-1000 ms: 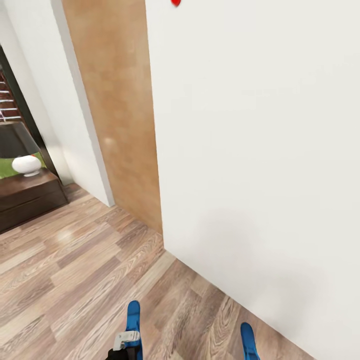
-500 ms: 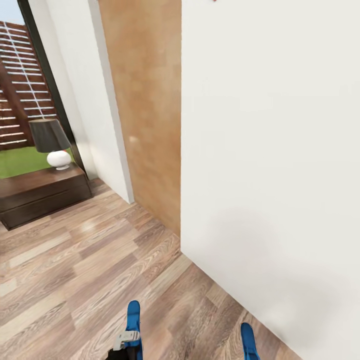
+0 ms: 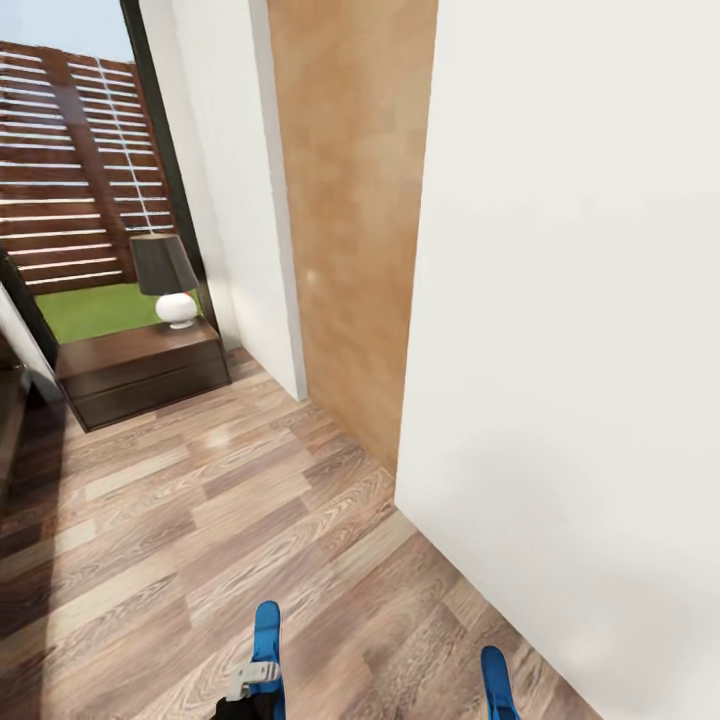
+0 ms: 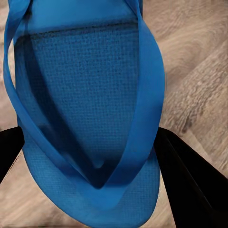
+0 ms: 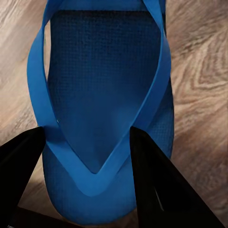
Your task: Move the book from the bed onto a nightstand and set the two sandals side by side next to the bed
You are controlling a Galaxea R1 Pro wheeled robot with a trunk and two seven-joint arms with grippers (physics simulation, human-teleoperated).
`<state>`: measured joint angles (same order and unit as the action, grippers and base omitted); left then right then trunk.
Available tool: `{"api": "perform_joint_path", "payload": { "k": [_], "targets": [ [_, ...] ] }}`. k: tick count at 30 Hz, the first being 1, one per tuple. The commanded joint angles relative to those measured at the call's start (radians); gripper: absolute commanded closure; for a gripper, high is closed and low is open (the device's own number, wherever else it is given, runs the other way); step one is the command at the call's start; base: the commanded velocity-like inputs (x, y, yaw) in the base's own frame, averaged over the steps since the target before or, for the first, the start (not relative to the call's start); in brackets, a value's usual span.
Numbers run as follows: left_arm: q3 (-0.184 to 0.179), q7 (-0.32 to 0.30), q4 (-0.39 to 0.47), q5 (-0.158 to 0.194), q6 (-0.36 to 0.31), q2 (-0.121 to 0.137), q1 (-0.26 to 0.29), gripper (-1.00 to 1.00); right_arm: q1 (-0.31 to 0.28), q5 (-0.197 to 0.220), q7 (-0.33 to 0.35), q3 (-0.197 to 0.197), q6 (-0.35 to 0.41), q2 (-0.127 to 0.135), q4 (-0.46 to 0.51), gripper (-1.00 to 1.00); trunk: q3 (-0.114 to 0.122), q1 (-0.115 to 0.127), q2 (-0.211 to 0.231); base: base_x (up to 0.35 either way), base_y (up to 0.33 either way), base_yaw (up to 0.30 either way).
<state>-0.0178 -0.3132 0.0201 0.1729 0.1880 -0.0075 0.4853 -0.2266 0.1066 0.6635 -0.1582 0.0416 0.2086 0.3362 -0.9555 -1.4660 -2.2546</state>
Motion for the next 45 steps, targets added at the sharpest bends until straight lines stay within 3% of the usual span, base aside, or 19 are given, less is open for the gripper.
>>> {"api": "perform_joint_path", "payload": {
  "k": [1,45],
  "targets": [
    [-0.002,-0.003,-0.002,0.008,0.002,0.0,0.001,1.0,0.0,0.007,0.005,-0.003,0.004,0.0,0.0,1.0,-0.001,0.0,0.0,0.0,0.0,0.282],
    [-0.001,-0.003,-0.002,0.008,0.002,0.001,0.001,1.0,0.0,0.005,0.005,-0.003,0.004,0.0,0.0,1.0,-0.001,0.0,0.0,0.084,0.0,0.282]
  ]
}}
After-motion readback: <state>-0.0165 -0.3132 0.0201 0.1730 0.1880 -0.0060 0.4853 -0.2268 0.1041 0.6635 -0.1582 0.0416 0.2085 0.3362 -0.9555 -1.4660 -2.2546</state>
